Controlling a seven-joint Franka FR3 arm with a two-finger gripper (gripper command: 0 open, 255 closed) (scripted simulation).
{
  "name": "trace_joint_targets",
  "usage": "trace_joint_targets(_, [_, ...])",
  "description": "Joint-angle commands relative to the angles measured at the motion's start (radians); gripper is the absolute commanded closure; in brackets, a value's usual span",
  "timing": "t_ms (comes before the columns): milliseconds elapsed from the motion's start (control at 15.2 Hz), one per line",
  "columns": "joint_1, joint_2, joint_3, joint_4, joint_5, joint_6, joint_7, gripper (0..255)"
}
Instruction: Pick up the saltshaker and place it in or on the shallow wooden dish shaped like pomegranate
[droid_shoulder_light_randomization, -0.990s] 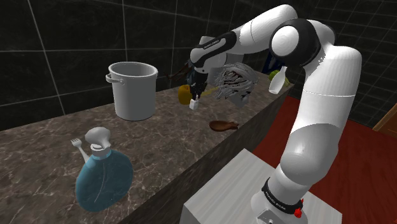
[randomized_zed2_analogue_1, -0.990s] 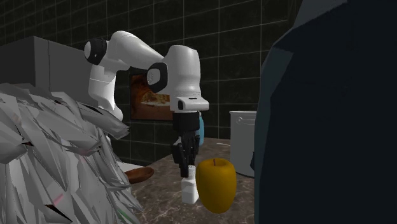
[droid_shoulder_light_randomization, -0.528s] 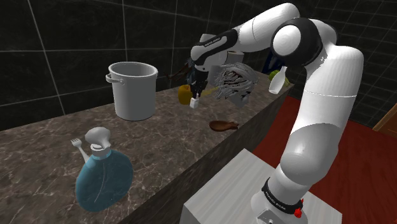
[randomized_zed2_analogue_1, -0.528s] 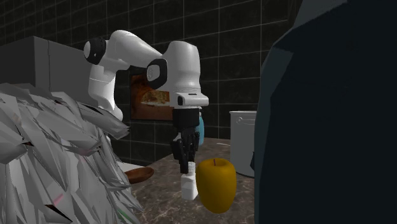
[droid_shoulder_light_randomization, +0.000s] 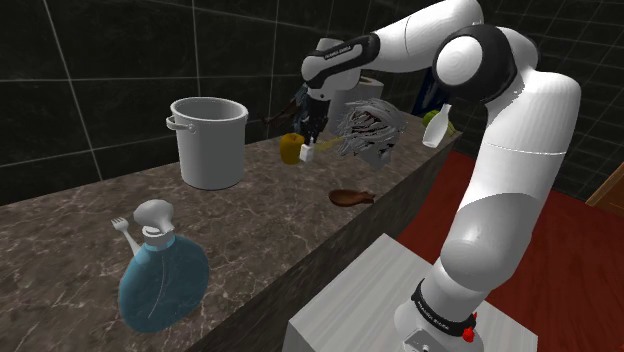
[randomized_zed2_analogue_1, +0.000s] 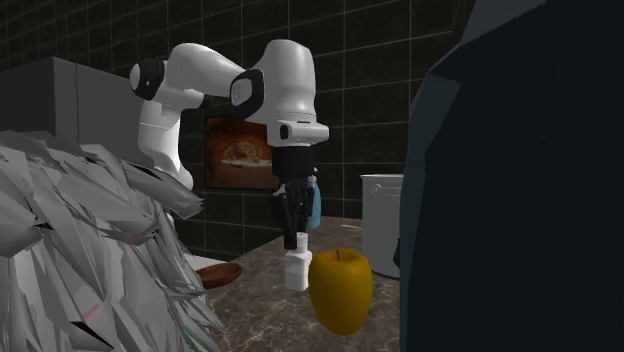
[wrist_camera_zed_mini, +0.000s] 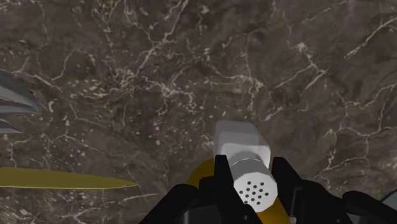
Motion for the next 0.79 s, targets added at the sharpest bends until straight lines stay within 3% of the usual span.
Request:
trace_joint_targets(0, [0.0, -0.01, -0.001, 0.018, -0.002, -0.028, 0.0, 255])
trace_joint_targets(528, [0.0, -0.032, -0.002, 0.087, -0.007, -0.119, 0.005, 255])
trace_joint_targets(726, [-0.001, -0.155, -0.009, -0.056, -0.024, -0.098, 0.001, 255])
